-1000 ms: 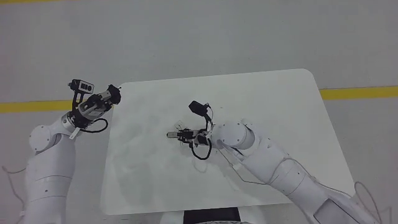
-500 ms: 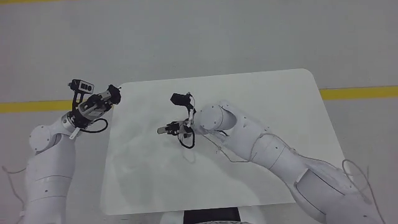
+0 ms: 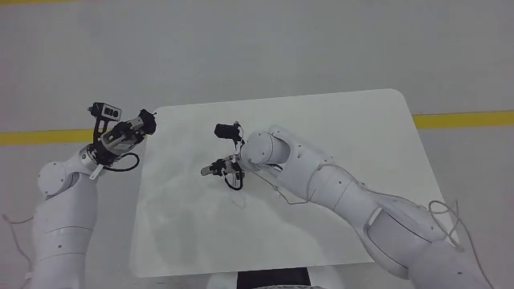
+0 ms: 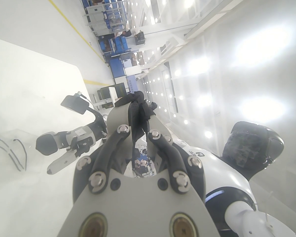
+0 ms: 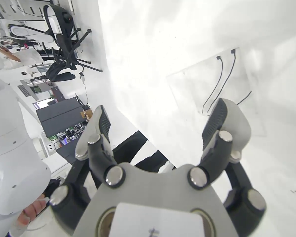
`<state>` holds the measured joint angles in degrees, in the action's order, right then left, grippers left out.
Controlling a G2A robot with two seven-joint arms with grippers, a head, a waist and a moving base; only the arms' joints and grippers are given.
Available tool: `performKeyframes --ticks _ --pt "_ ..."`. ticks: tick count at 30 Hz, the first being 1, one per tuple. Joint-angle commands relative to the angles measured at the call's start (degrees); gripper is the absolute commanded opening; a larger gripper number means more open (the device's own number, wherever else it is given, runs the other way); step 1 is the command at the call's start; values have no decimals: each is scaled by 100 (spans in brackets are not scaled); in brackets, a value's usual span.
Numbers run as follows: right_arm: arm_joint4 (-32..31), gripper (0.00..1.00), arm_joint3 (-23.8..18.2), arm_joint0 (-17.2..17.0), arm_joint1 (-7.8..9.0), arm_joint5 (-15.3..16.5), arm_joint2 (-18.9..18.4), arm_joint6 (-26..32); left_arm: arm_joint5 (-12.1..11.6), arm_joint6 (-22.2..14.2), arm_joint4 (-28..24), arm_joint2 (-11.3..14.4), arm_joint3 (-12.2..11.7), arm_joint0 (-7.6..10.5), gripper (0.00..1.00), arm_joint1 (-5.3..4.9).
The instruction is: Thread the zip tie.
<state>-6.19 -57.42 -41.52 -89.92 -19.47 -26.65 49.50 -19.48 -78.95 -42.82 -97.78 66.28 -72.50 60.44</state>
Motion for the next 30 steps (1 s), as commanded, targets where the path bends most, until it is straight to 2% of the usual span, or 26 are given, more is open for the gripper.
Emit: performKeyframes --ticks 1,7,12,13,14,15,16,26,30 --pt "-52 100 -31 -55 2 27 9 -73 0 0 0 0 0 0 0 0" --pt "-470 100 6 54 -69 -1 128 199 0 0 0 0 0 0 0 0" --pt "-799 100 204 170 -228 -1 211 375 0 0 0 0 0 0 0 0" --pt "-825 95 242 176 -262 -1 204 385 0 0 0 0 0 0 0 0" --pt "-847 62 281 179 -294 -1 192 392 0 0 0 0 0 0 0 0" --pt "-906 49 346 190 -335 -1 182 393 0 0 0 0 0 0 0 0" --pt "-952 45 392 195 -367 -1 174 392 0 0 0 0 0 0 0 0" --pt "-1419 34 883 194 -655 -1 -81 438 0 0 0 0 0 0 0 0" --pt "-1673 34 1050 171 -760 -1 -205 534 0 0 0 0 0 0 0 0"
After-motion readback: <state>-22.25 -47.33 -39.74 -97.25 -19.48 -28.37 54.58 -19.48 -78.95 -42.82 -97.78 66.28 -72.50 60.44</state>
